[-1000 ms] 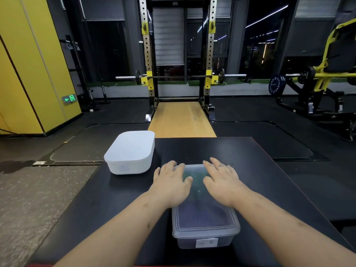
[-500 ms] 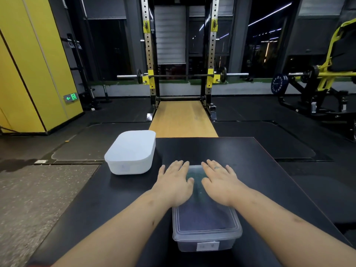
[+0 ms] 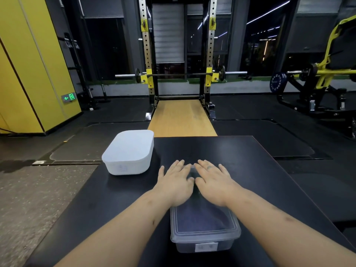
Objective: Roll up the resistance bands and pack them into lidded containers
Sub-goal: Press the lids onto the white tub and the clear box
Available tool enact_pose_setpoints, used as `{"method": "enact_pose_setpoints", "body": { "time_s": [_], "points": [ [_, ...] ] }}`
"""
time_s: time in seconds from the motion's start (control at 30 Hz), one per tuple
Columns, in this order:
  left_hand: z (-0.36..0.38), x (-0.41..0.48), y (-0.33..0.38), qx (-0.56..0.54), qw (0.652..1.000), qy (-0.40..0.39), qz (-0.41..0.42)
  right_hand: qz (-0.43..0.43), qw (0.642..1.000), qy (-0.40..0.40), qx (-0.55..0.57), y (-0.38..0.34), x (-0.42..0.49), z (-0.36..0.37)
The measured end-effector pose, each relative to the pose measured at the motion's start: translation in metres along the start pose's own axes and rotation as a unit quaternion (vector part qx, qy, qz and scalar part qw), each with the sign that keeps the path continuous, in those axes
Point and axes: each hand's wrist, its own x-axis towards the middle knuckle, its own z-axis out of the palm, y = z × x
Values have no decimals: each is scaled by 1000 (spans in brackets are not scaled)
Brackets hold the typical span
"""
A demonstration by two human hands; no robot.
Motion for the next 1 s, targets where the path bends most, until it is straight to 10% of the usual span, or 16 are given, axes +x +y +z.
{"method": "enact_pose_setpoints", "body": {
  "time_s": [1.0],
  "points": [
    [2,-49,14,-47,999,4,-13,37,996,11,75,-3,-47,-1]
  ]
}}
